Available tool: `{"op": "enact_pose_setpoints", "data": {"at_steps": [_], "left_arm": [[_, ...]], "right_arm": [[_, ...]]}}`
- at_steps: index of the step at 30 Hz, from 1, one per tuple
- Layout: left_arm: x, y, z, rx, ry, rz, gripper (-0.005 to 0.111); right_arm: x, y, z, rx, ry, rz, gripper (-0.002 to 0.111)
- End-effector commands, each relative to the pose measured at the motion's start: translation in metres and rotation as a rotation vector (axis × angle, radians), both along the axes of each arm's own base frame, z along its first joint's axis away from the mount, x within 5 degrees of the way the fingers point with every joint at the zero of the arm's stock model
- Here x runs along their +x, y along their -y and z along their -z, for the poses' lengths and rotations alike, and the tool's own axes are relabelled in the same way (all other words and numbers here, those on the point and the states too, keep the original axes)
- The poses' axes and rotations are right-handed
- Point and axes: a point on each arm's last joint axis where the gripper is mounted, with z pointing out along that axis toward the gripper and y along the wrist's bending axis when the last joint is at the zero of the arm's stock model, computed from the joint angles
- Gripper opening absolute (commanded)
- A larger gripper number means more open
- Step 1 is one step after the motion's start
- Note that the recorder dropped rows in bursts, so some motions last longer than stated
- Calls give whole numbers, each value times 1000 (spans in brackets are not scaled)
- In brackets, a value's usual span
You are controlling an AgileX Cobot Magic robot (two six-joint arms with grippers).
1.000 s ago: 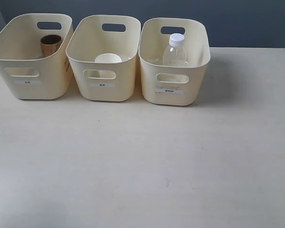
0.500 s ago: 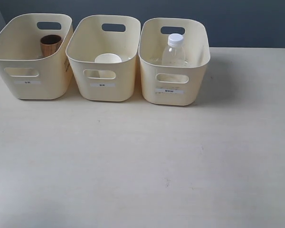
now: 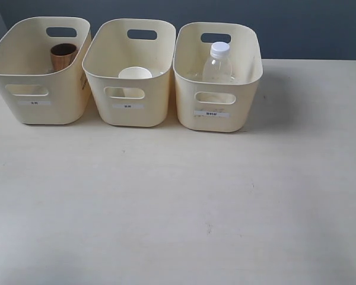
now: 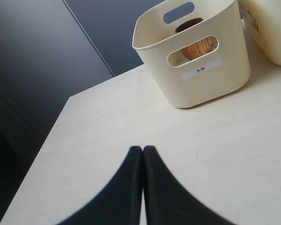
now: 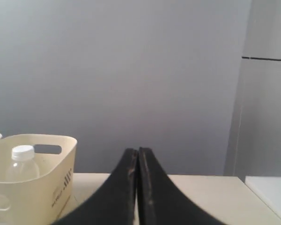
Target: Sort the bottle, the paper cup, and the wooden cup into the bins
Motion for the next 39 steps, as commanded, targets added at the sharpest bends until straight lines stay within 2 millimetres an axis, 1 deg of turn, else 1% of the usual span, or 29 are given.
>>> {"op": "enact_pose_setpoints", "data": {"at_steps": [1, 3, 10, 12, 14, 15, 16, 18, 25, 27, 29, 32, 39], "left_arm": [[0, 0, 0, -11, 3, 5, 0], [0, 0, 0, -11, 3, 5, 0], [0, 0, 0, -11, 3, 5, 0], [0, 0, 0, -11, 3, 5, 0], [0, 0, 0, -11, 3, 5, 0], [0, 0, 0, -11, 3, 5, 0], [0, 0, 0, -11, 3, 5, 0], [0, 0, 0, -10, 2, 5, 0], [0, 0, 0, -10, 2, 5, 0], [0, 0, 0, -10, 2, 5, 0], [0, 0, 0, -10, 2, 5, 0], [0, 0, 0, -10, 2, 5, 0], [0, 0, 0, -10, 2, 5, 0]], "right_arm": [[3, 6, 19, 20, -46, 63, 1], [4, 6, 23, 8, -57, 64, 1], [4, 3, 23, -7, -61, 30, 1], [4, 3, 28, -5, -76, 30, 1], [5, 4, 32, 9, -116, 45, 1], [5, 7, 37, -10, -168, 75, 1], [5, 9, 40, 46, -205, 98, 1], [4, 13, 44, 36, -246, 137, 1], [4, 12, 47, 21, -279, 126, 1], [4, 13, 47, -2, -286, 135, 1], [3, 15, 48, 13, -296, 160, 1], [3, 19, 48, 48, -287, 202, 1], [3, 18, 46, 4, -271, 198, 1]]}}
